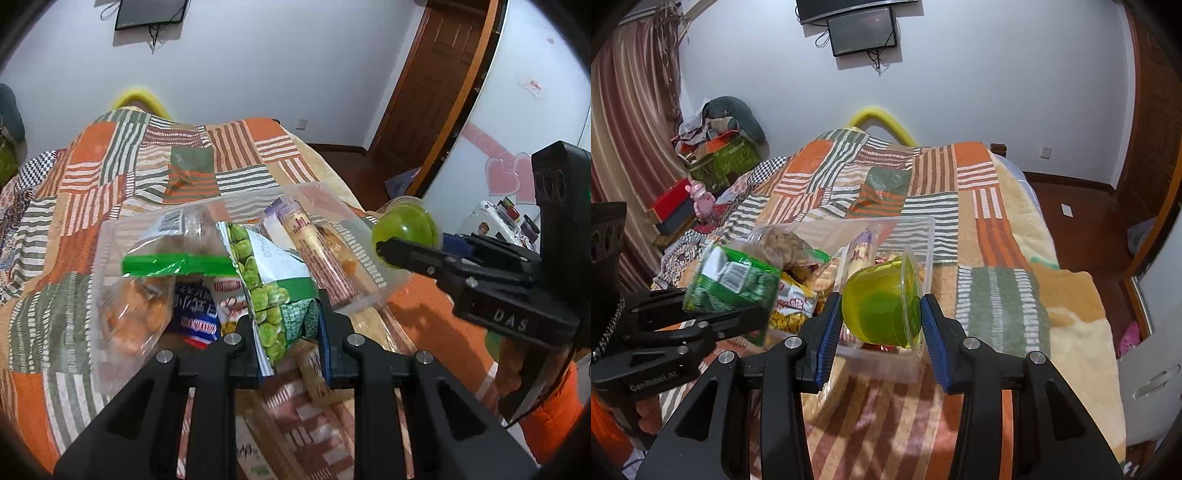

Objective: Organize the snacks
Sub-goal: 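Lift both items over the clear box and release them inside, then grasp the tall biscuit roll with the left tool while the right tool grasps the square cracker pack, then carry both packs over the clear box and release them inside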

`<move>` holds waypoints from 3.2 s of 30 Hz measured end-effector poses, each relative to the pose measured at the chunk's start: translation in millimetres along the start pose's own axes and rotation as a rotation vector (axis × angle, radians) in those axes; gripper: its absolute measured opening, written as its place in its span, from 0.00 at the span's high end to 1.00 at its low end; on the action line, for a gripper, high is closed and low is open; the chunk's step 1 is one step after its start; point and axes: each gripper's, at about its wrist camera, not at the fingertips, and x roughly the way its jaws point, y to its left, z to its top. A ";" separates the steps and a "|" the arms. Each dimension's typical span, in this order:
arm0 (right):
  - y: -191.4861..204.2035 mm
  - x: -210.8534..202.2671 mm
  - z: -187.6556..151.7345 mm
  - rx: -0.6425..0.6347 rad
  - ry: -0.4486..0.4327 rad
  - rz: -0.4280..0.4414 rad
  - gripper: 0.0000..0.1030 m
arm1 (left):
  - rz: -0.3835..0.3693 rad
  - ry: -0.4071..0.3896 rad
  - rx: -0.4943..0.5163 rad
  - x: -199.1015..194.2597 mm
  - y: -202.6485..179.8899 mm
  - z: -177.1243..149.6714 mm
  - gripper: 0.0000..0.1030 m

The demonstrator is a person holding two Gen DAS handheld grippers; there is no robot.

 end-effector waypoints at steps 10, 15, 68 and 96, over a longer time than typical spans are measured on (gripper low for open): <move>-1.5 24.5 -0.1 -0.015 0.038 -0.008 0.61 | -0.005 0.057 -0.061 35.2 18.1 10.4 0.80; 3.3 24.8 1.0 -0.048 0.046 -0.025 0.61 | 0.022 0.064 -0.058 40.2 17.7 6.7 0.76; 46.8 29.9 -59.9 -0.003 0.173 0.097 0.47 | 0.136 0.149 -0.056 9.9 27.3 -103.2 0.41; 30.9 -21.6 -57.9 0.003 0.052 0.031 0.68 | 0.145 0.025 -0.001 -52.7 -5.2 -88.3 0.66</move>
